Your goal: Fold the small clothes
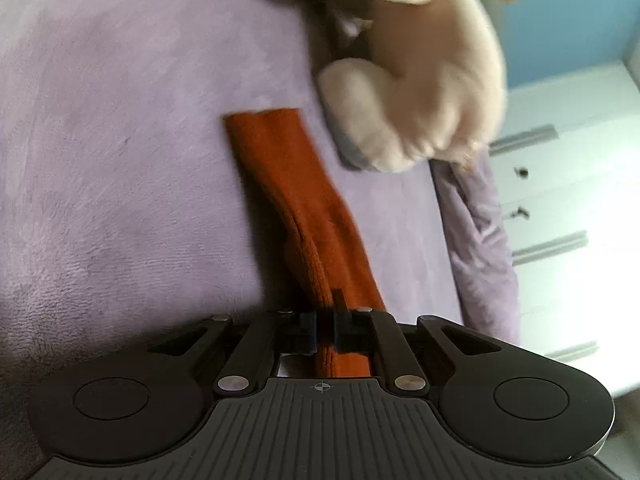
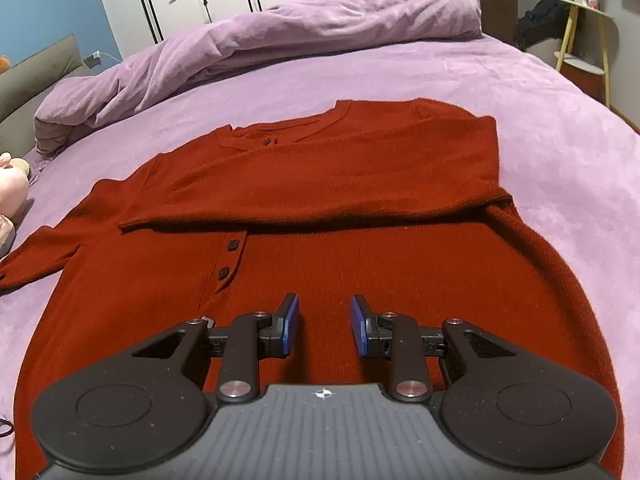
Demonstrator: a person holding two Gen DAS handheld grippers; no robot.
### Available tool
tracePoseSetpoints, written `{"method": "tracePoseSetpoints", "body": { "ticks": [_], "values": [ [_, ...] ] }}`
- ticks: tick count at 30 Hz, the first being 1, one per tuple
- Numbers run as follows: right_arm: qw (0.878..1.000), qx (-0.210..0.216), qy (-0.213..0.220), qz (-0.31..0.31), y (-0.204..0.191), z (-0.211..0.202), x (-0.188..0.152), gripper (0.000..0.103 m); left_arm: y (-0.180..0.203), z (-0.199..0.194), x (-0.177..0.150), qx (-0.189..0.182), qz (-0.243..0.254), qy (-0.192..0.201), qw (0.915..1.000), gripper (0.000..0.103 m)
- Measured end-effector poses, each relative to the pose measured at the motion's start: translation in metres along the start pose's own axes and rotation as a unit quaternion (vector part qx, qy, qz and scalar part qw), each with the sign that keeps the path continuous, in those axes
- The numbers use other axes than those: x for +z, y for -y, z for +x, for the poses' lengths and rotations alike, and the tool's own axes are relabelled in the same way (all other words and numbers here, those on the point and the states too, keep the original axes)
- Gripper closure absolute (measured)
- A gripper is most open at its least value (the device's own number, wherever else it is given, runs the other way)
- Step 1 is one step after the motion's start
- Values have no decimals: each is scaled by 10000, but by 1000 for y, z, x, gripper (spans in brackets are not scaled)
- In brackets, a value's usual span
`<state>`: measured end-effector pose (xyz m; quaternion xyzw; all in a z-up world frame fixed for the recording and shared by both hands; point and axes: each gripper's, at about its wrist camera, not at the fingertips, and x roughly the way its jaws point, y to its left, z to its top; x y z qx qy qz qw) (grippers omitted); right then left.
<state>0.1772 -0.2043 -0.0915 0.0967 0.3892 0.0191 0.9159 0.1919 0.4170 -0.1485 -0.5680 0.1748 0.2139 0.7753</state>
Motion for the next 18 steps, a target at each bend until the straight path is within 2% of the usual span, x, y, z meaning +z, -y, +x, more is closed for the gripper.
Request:
{"method": "tracePoseSetpoints", "body": {
  "ticks": [3, 5, 6, 8, 10, 12, 13, 14, 15, 16, 17, 18],
  "values": [
    [10000, 5, 76, 40, 2, -2, 3, 76, 40, -16, -16, -267, 980, 43, 9948, 95],
    [9998, 11, 147, 93, 4, -5, 4, 76, 85, -29, -38, -600, 1829, 31, 9813, 95],
    [9997, 25, 188, 122, 5, -6, 5, 76, 111, -37, -55, -844, 2325, -26, 9689, 95],
    [9995, 48, 262, 191, 7, -9, 6, 76, 158, -53, -98, -1363, 3211, -198, 9370, 95],
    [9990, 123, 354, 263, 9, -13, 8, 76, 195, -69, -155, -1876, 4021, -471, 8949, 95],
    [9984, 180, 438, 311, 11, -16, 10, 76, 218, -76, -213, -2144, 4632, -692, 8572, 94],
    [9980, 228, 472, 345, 12, -17, 12, 76, 225, -78, -246, -2203, 4971, -857, 8349, 94],
    [9977, 264, 495, 372, 13, -18, 13, 76, 227, -77, -279, -2165, 5292, -1028, 8139, 89],
    [9974, 290, 518, 403, 15, -18, 14, 76, 226, -75, -311, -2038, 5543, -1187, 7982, 77],
    [9972, 317, 530, 433, 17, -18, 15, 76, 222, -69, -338, -1847, 5766, -1398, 7835, 70],
    [9970, 347, 519, 465, 19, -17, 16, 76, 216, -62, -357, -1697, 5902, -1615, 7725, 66],
    [9969, 368, 480, 510, 21, -15, 17, 76, 208, -58, -372, -1586, 5949, -1837, 7663, 67]
  ]
}}
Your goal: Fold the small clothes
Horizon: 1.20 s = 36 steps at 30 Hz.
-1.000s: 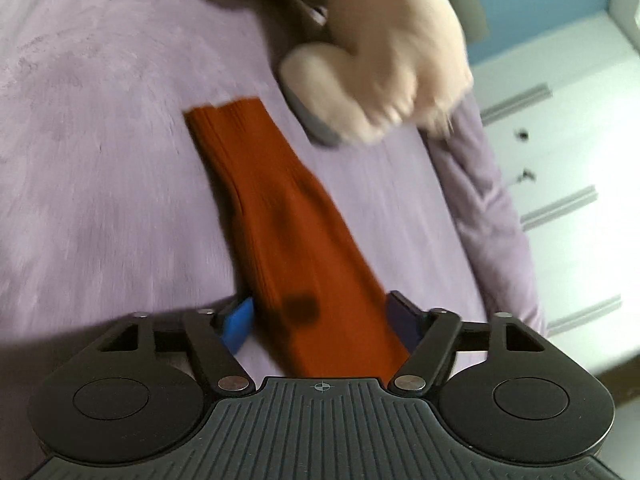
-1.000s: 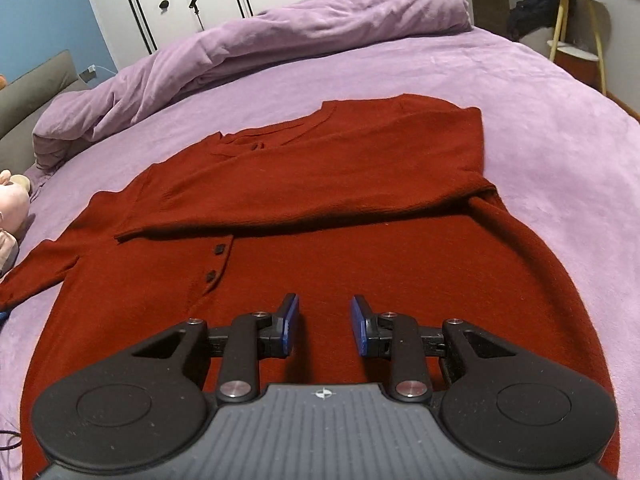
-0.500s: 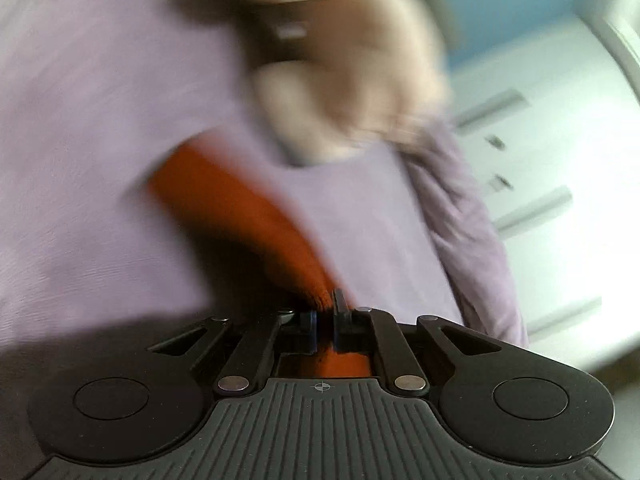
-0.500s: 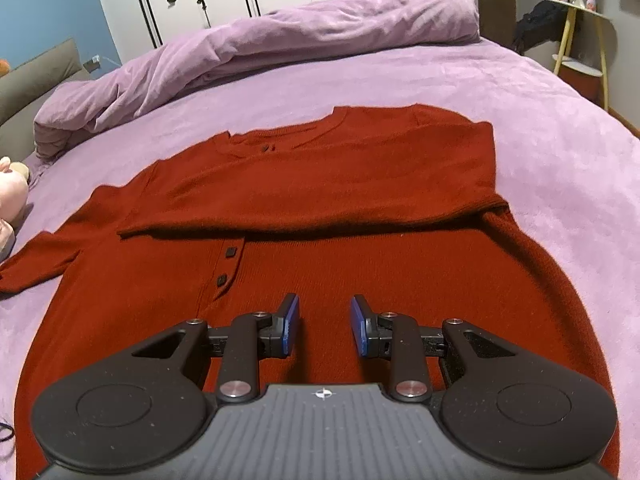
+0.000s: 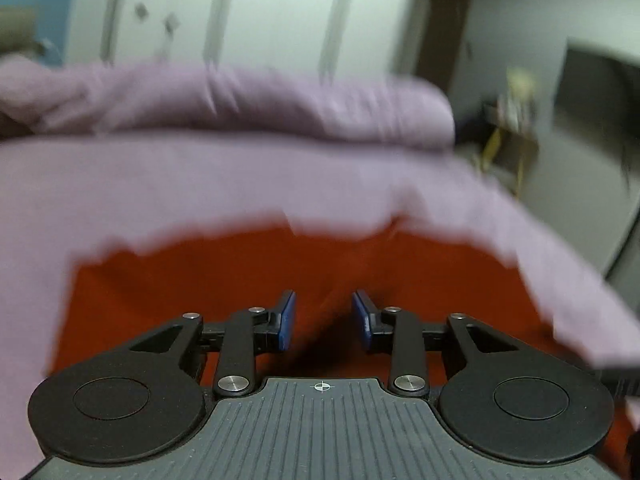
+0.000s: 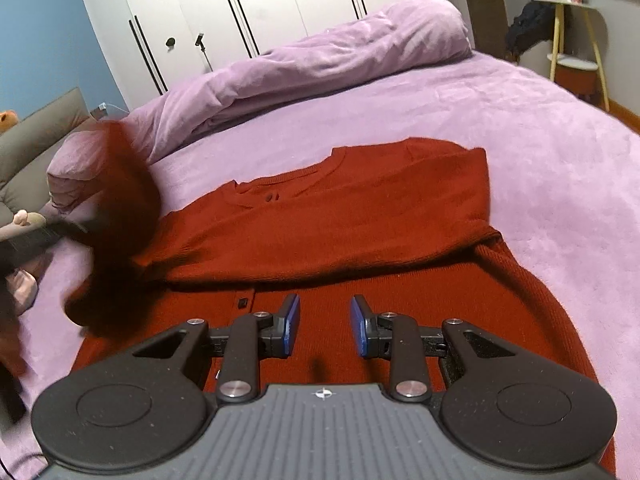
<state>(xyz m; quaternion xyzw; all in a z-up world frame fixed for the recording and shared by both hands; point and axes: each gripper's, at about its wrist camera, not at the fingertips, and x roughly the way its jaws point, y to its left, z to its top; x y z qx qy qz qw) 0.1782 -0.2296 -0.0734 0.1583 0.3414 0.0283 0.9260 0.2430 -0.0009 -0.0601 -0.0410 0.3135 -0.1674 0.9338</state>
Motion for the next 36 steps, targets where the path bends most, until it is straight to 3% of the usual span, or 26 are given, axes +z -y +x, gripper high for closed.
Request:
{"method": "tracePoseSetpoints", "body": {
  "ticks": [3, 8, 10, 11, 12, 14, 16, 18, 19, 21, 24, 25, 27, 28, 30, 34, 36],
  "values": [
    [9996, 197, -158, 156, 8, 8, 6, 76, -4, 9, -22, 186, -204, -358, 9990, 62],
    [9916, 932, -448, 775, 19, 41, 27, 66, -56, -17, -26, 557, -907, -313, 9938, 46],
    [9871, 1128, -391, 1069, 20, 56, 38, 56, -77, -29, -25, 650, -1064, -316, 9917, 46],
    [9845, 1251, -367, 1174, 20, 66, 43, 40, -84, -32, -25, 717, -1142, -319, 9904, 46],
    [9814, 1370, -426, 1275, 20, 78, 46, 34, -86, -38, -26, 772, -1211, -332, 9891, 45],
    [9775, 1437, -686, 1386, 16, 100, 50, 34, -97, -41, -25, 812, -1412, -376, 9859, 45],
    [9774, 1403, -896, 1304, 7, 119, 52, 45, -106, -42, -26, 775, -1646, -454, 9823, 45],
    [9822, 1327, -920, 958, -7, 127, 55, 90, -109, -41, -26, 770, -1707, -488, 9811, 45],
    [9854, 1260, -920, 680, -16, 128, 58, 97, -108, -41, -26, 803, -1683, -499, 9812, 45],
    [9897, 1227, -727, 136, -30, 120, 66, 98, -107, -38, -25, 853, -1638, -481, 9816, 45],
    [9921, 1200, 302, -203, -26, 80, 85, 99, -107, -34, -24, 837, -1656, -473, 9815, 45],
    [9933, 898, 628, -371, -22, 69, 88, 98, -107, -32, -24, 842, -1671, -490, 9811, 45],
    [9920, -92, 961, -810, -16, 65, 89, 98, -106, -27, -23, 854, -1673, -541, 9807, 45],
    [9910, -475, 858, -908, -9, 71, 89, 98, -105, -24, -22, 857, -1676, -581, 9804, 45],
    [9906, -814, 504, -973, 5, 86, 86, 98, -102, -19, -21, 829, -1657, -638, 9806, 45],
    [9917, -835, 88, -977, 23, 99, 79, 98, -97, -16, -16, 895, -1560, -653, 9815, 45],
    [9920, -758, 219, -986, 26, 92, 79, 99, -97, -15, -13, 964, -1517, -648, 9816, 45]
  ]
}}
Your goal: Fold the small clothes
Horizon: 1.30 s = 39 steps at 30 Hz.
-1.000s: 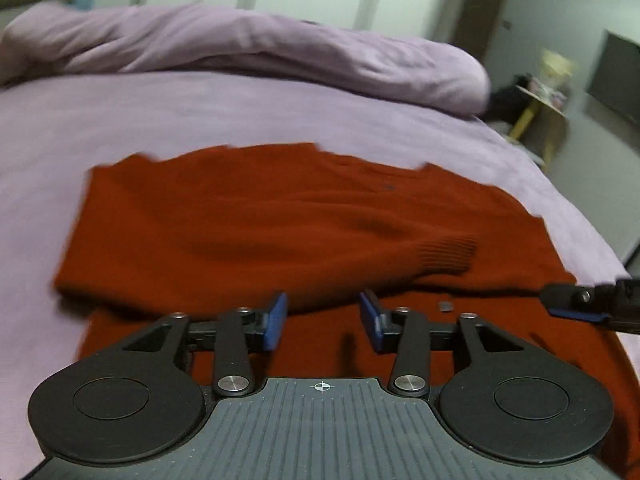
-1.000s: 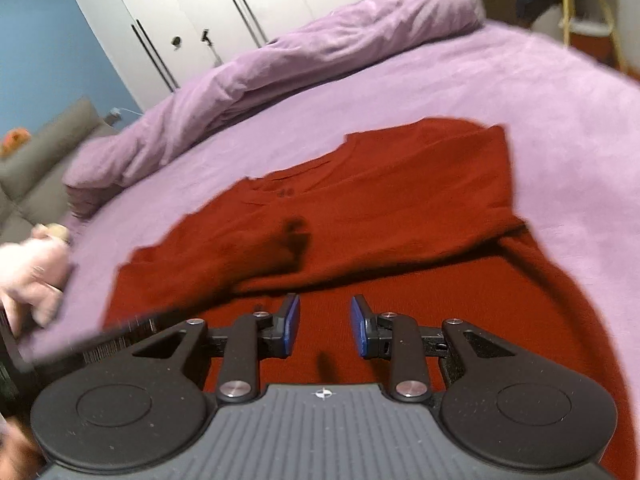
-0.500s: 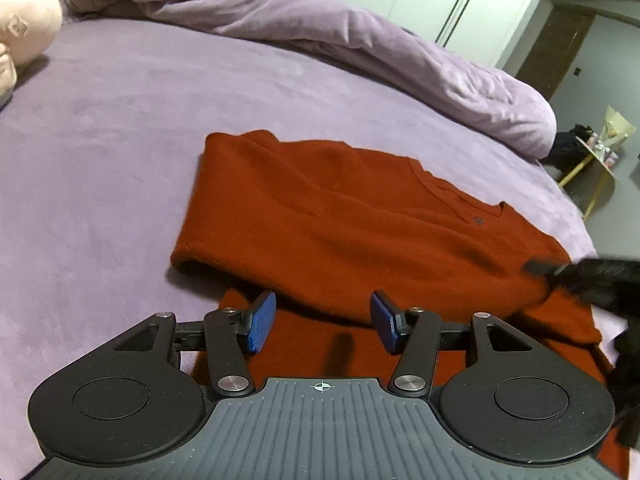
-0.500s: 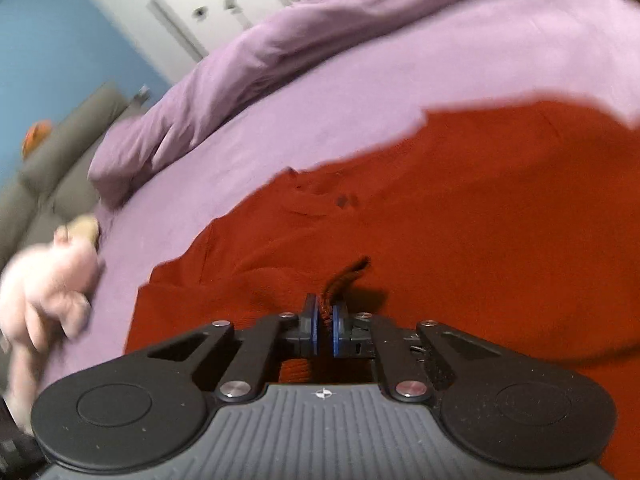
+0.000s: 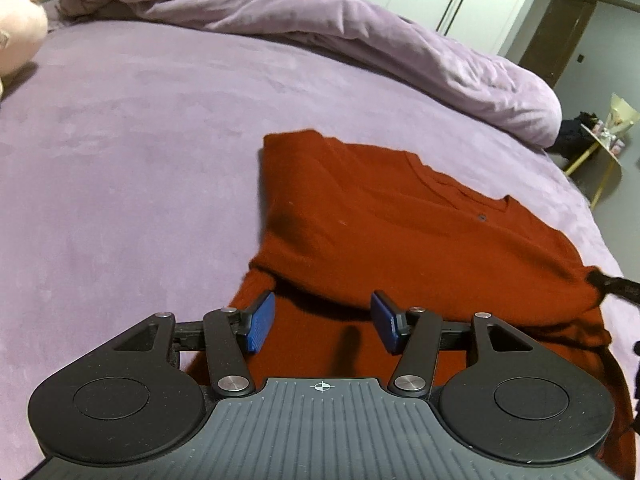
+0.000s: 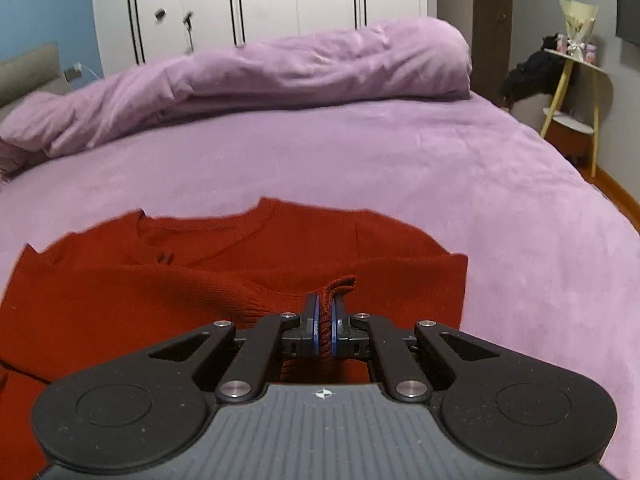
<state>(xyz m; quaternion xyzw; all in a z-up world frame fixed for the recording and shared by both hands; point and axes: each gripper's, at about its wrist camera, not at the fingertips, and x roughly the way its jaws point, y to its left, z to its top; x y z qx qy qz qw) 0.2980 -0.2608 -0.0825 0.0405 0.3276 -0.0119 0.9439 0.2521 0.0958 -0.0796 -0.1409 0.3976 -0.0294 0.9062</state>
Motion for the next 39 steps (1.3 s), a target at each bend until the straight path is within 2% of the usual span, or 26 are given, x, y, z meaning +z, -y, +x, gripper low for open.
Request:
{"method": "tracePoseSetpoints", "body": {
  "ticks": [3, 5, 7, 8, 9, 12, 15, 17, 19, 20, 21, 23, 24, 26, 27, 29, 30, 31, 33, 36, 39],
  "values": [
    [9971, -649, 322, -255, 0, -6, -3, 99, 2, 1, 4, 61, 15, -15, 10000, 45],
    [9947, -932, 257, -340, 4, 1, -3, 97, 5, -2, 5, 119, 34, 32, 9999, 45],
    [9929, -1151, 235, -192, 10, 1, -6, 91, 8, -8, 7, 174, 70, 260, 9995, 45],
    [9932, -1116, 319, -19, 13, -4, -7, 84, 10, -9, 9, 176, 100, 348, 9992, 44],
    [9948, -903, 431, 198, 15, -10, -8, 81, 14, -8, 11, 154, 145, 397, 9990, 44],
    [9965, 224, 483, 647, 3, -17, -12, 81, 28, 8, 20, 107, 225, 303, 9992, 43],
    [9946, 965, 153, 357, -32, 1, -15, 83, 44, 32, 23, 107, 398, 199, 9990, 43],
    [9935, 1139, -5, 58, -54, 17, -17, 83, 51, 47, 22, 150, 561, 97, 9983, 43],
    [9949, 949, -219, -271, -61, 36, -21, 85, 53, 56, 20, 233, 757, 114, 9968, 42],
    [9956, 807, -98, -463, -58, 40, -24, 87, 53, 58, 19, 326, 894, 157, 9953, 42],
    [9966, 516, 41, -636, -52, 40, -25, 92, 52, 60, 18, 389, 1012, 199, 9939, 39],
    [9961, -151, 196, -847, -30, 40, -28, 96, 43, 62, 19, 487, 1084, 267, 9926, 38],
    [9956, -392, 242, -821, -14, 39, -30, 103, 38, 63, 19, 574, 1047, 289, 9924, 38],
    [9965, -510, 276, -599, 13, 32, -32, 103, 26, 65, 21, 801, 766, 298, 9934, 36],
    [9963, -609, 270, -548, 18, 28, -31, 103, 18, 65, 22, 807, 473, 227, 9954, 36],
    [9944, -868, 213, -561, 16, 20, -31, 102, 6, 61, 23, 598, -67, 118, 9981, 36],
    [9946, -878, 187, -518, 15, 13, -31, 97, 2, 56, 22, 524, -211, 90, 9984, 37],
    [9956, -820, 201, -394, 15, 2, -35, 94, 1, 50, 20, 447, -195, 90, 9988, 38],
    [9984, -518, 203, 50, 26, -16, -41, 78, 4, 40, 15, 435, 91, 55, 9990, 38],
    [9955, -175, 150, 920, 47, -37, -50, 74, 8, 24, 5, 420, 362, 75, 9984, 38],
    [9881, 42, 62, 1534, 64, -37, -53, 73, 10, 13, 0, 430, 327, 68, 9985, 37]
  ]
}}
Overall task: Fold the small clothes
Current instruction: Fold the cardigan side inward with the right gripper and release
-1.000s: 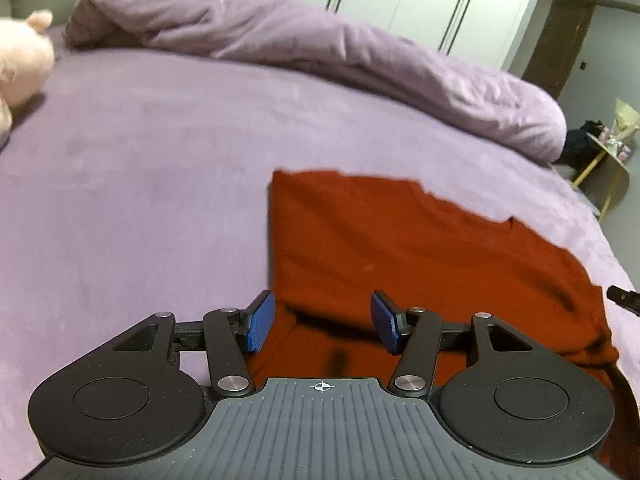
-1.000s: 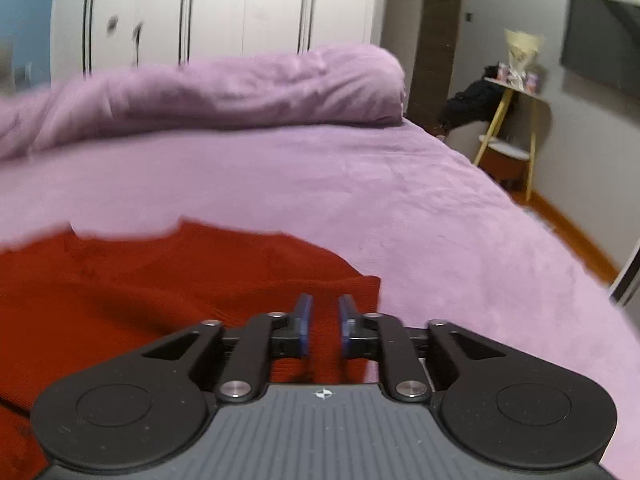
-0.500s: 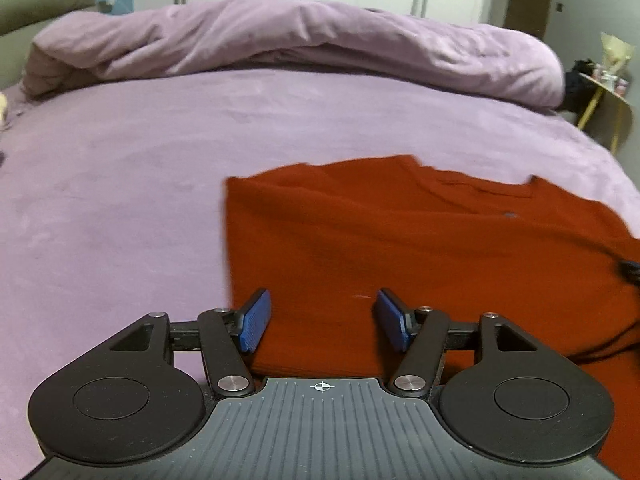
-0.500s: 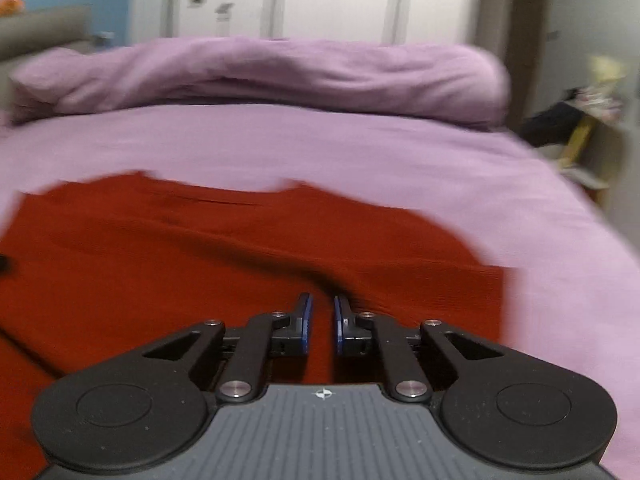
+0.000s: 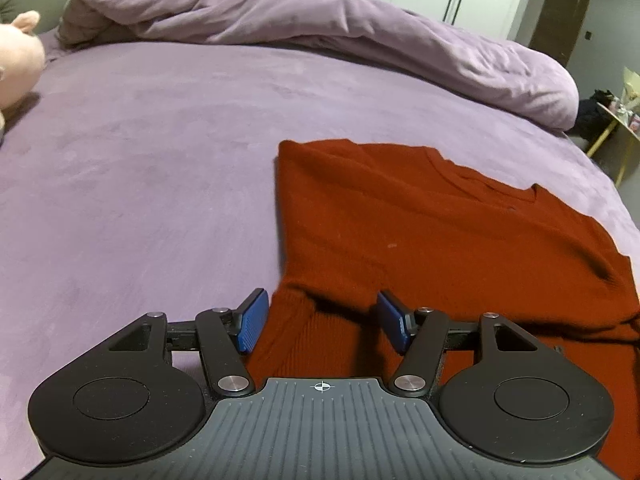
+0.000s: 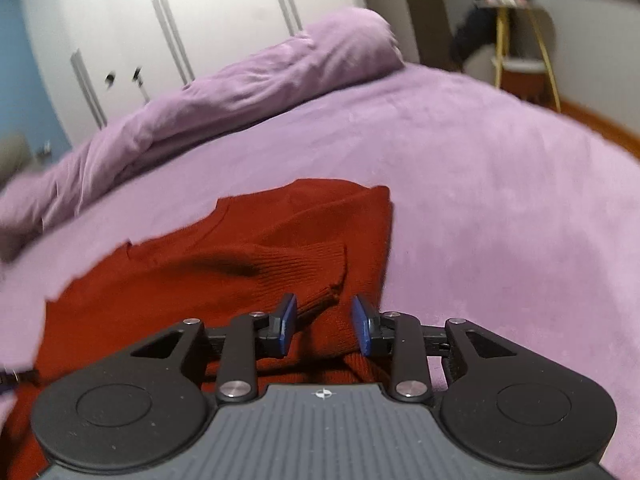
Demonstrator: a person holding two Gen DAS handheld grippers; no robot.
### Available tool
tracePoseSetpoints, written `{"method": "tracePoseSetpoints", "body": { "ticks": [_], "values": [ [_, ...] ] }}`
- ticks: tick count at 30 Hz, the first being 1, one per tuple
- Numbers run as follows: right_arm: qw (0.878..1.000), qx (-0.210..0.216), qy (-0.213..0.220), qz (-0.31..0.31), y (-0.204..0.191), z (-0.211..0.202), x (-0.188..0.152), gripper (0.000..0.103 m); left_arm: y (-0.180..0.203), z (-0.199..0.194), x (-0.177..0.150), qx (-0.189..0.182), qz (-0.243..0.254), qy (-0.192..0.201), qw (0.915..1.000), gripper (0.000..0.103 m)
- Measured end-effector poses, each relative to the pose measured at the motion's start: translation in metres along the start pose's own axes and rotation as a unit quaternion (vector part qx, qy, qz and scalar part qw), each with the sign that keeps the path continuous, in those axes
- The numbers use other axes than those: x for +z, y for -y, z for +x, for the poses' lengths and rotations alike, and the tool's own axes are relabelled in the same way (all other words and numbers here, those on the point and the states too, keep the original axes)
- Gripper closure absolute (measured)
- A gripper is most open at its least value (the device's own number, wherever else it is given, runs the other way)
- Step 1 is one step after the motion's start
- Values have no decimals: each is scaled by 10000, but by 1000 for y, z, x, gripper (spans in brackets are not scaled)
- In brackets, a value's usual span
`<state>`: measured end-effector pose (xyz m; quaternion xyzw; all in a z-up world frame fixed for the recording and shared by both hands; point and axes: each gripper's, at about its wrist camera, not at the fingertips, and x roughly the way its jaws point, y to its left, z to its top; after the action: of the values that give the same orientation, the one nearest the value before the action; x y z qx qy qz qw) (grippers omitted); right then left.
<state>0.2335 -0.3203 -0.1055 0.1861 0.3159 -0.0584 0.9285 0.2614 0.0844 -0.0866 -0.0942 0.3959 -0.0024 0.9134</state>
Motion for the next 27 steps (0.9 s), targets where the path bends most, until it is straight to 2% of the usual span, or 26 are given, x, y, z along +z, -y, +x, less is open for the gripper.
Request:
{"method": "tracePoseSetpoints", "body": {
  "ticks": [2, 4, 7, 8, 9, 11, 13, 16, 18, 21, 23, 25, 27],
  "values": [
    [9998, 6, -98, 168, 0, 1, 1, 72, 2, -5, -3, -46, -26, 12, 10000, 36],
    [9989, 266, -195, 330, 1, 7, 5, 69, 5, -8, -5, 12, 96, 15, 10000, 36],
    [9993, 151, -315, 143, -7, 27, 8, 71, 9, -11, -5, 70, 317, 11, 9995, 36],
    [9993, 68, -360, 20, -11, 30, 10, 87, 9, -14, -4, 53, 347, 34, 9994, 36],
    [9993, 7, -351, -128, -15, 30, 12, 94, 9, -17, -4, 25, 353, 65, 9994, 36],
    [9995, 135, -108, -267, -19, 23, 19, 98, 7, -21, -4, 2, 337, 114, 9994, 35],
    [9991, 94, 265, -322, -18, 13, 22, 98, 4, -20, -7, 90, 347, 92, 9993, 35],
    [9951, -534, 138, -822, -24, 27, 14, 98, -2, -16, -13, 206, 263, -100, 9994, 36],
    [9913, -738, -30, -1090, -25, 40, 6, 98, -8, -17, -18, 188, 174, -181, 9995, 36],
    [9909, -853, -52, -1042, -27, 36, 8, 94, -14, -27, -25, 216, 229, -166, 9994, 35],
    [9926, -827, 196, -866, -31, 21, 10, 92, -18, -32, -30, 250, 280, -179, 9991, 35],
    [9914, -666, 470, -1027, -37, 10, 2, 92, -20, -36, -35, 259, 327, -219, 9989, 35],
    [9884, -518, 421, -1362, -45, 12, -9, 88, -23, -39, -40, 292, 343, -254, 9987, 35]
  ]
}}
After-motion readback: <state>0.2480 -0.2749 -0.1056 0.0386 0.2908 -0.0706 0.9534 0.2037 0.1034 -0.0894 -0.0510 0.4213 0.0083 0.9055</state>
